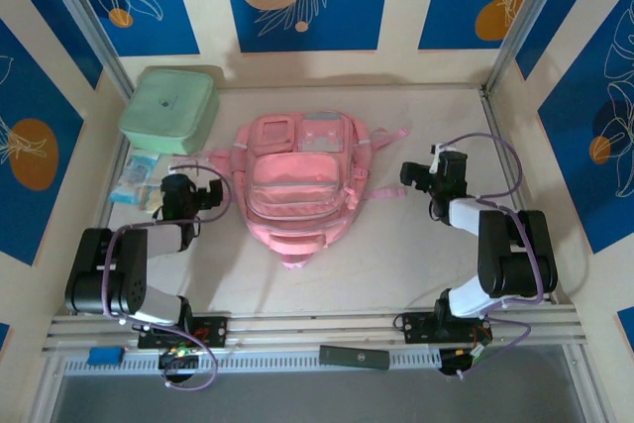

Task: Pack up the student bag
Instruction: Reset both arms

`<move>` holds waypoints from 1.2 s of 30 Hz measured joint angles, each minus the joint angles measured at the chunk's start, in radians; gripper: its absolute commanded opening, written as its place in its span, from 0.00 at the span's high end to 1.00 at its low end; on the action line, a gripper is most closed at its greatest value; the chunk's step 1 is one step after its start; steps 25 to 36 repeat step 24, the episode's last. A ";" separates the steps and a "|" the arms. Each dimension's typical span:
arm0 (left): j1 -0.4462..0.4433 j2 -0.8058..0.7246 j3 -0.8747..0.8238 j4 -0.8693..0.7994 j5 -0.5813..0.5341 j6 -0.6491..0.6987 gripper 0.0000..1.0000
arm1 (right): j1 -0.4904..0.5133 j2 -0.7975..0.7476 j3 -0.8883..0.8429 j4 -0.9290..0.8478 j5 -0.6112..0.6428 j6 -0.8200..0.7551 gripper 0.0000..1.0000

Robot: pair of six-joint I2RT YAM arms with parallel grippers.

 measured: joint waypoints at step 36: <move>-0.006 0.086 -0.031 0.211 0.121 0.069 0.01 | 0.006 0.022 -0.139 0.315 -0.135 -0.072 0.01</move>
